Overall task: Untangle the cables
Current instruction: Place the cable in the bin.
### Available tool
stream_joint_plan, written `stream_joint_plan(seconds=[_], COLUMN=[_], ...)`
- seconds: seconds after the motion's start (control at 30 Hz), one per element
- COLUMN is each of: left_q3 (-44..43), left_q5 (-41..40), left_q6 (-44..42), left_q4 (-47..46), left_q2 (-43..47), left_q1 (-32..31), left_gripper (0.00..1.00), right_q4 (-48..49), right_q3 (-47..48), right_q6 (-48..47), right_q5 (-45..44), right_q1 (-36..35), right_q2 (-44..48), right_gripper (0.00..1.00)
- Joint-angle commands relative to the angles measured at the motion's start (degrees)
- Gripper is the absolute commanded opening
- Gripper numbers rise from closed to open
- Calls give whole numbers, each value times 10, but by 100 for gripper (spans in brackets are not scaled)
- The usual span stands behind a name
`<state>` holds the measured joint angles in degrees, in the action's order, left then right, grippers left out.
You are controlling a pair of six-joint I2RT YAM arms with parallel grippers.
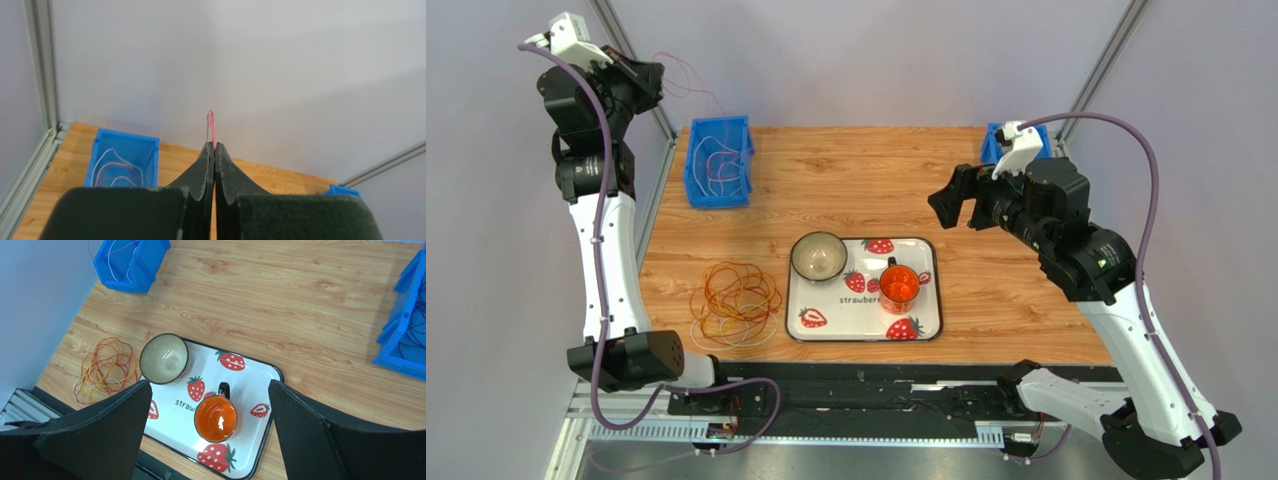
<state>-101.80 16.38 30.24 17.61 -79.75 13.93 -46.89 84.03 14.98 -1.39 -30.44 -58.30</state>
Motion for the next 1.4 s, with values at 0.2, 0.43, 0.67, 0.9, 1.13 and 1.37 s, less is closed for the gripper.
stream_joint_plan(seconds=[0.2, 0.43, 0.67, 0.9, 1.13, 1.37], left_q3=[-53, -68, -101, -164, -204, -107], left_q5=[72, 70, 52, 23, 11, 17], left_q6=[34, 40, 45, 50, 40, 33], left_q4=[-158, -203, -211, -196, -182, -240], left_q2=[-84, -110, -138, -165, -199, -212], left_q1=[7, 9, 11, 15, 18, 18], left_gripper=[0, 0, 0, 0, 0, 0], right_q4=[41, 62, 70, 77, 84, 88], right_q3=[-65, -109, -133, -147, -156, -170], right_q6=[22, 38, 46, 54, 59, 65], right_q5=[65, 97, 111, 120, 132, 140], right_q1=[0, 1, 0, 0, 0, 0], right_q2=[6, 9, 13, 14, 12, 13], right_gripper=[89, 88, 87, 86, 85, 85])
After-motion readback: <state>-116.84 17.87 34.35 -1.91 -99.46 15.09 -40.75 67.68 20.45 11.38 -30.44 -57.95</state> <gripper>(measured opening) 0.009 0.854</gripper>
